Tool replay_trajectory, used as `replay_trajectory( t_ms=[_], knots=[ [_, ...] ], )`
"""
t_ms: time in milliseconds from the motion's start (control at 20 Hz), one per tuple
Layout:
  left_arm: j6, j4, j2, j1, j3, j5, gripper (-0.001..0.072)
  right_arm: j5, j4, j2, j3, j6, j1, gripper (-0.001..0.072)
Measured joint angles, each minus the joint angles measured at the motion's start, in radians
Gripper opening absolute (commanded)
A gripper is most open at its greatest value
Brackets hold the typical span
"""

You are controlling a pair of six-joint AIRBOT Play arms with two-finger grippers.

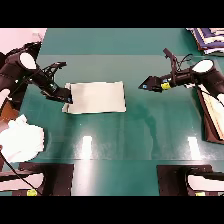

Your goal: Fold the shirts.

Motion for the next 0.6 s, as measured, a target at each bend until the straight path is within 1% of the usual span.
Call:
replay_trajectory(
  t_ms=[50, 300, 500, 550, 600],
  knots=[
    [0.001, -0.033, 0.000, 0.000, 0.002, 0.021, 0.0025, 0.005, 0.002, -0.023, 0.000, 0.006, -0.002, 0.0604],
    [0.051, -0.198, 0.002, -0.001, 0.007, 0.135, 0.0026, -0.008, 0.082, -0.197, 0.011, 0.018, 0.043, 0.0602],
    [0.065, -0.258, 0.002, -0.001, 0.008, 0.192, 0.0026, -0.024, 0.160, -0.354, 0.110, 0.021, 0.134, 0.0602],
    [0.066, -0.264, 0.002, -0.001, 0.008, 0.200, 0.0026, -0.024, 0.187, -0.394, 0.146, 0.022, 0.157, 0.0591],
    [0.068, -0.270, 0.002, -0.001, 0.008, 0.204, 0.0026, -0.024, 0.210, -0.428, 0.181, 0.023, 0.177, 0.0555]
  ],
)
